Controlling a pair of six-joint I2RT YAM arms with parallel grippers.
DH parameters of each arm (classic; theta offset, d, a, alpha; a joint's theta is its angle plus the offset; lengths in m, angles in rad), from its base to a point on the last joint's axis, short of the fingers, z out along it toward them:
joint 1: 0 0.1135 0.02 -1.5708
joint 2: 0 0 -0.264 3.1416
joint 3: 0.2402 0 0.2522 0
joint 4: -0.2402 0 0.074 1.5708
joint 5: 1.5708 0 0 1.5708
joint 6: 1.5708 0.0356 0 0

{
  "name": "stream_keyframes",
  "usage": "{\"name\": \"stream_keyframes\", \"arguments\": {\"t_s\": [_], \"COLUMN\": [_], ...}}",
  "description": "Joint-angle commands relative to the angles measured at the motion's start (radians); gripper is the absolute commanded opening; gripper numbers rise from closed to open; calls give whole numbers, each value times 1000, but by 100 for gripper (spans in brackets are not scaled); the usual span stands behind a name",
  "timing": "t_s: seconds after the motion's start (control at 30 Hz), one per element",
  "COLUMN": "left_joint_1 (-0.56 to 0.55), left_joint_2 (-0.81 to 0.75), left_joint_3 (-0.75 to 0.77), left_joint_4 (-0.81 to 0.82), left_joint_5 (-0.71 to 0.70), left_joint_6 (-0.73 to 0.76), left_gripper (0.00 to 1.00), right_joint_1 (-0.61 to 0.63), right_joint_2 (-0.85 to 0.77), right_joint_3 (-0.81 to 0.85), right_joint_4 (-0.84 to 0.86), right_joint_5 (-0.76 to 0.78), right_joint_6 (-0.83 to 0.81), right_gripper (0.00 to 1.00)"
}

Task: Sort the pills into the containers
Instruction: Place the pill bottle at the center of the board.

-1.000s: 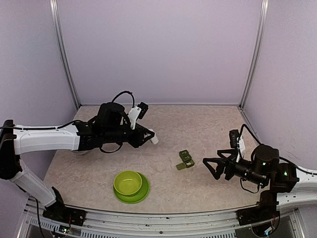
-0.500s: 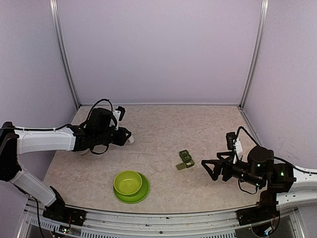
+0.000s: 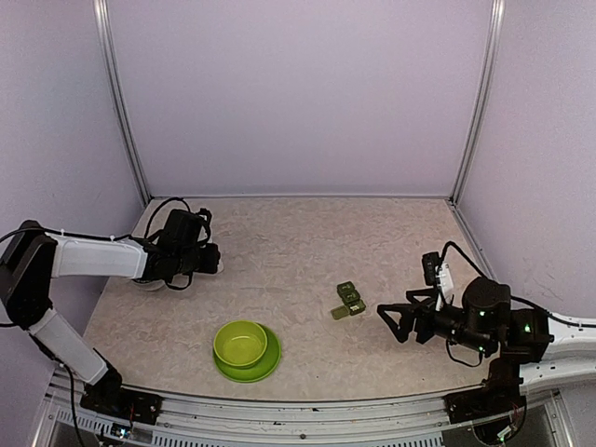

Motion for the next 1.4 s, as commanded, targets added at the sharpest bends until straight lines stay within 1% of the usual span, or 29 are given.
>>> {"name": "stream_keyframes", "arguments": {"t_s": [0.0,0.3,0.8,1.03,1.27,1.37], "left_joint_1": [45,105,110,109,104,88], "left_joint_2": [34,98,176,149,45,-1], "left_joint_3": [-13,-9,43,29,20,19], "left_joint_4": [56,94,55,64,52,44], "left_joint_5": [-57,-54,-81,-96,-98,-85], "left_joint_6": [14,12,-21,-19,-20,-21], "left_gripper": [12,12,13,43,63,75], "right_joint_1": [2,2,2,2,2,1], "right_joint_2": [6,37,35,33,53,65], "right_joint_3": [-18,-22,-22,-27,-16,-7], "right_joint_4": [26,48,49,46,52,52], "right_joint_5": [-2,-10,-10,-9,-7,-2], "right_joint_6": [14,13,6,9,4,6], "right_gripper": [100,100,100,100,100,100]}}
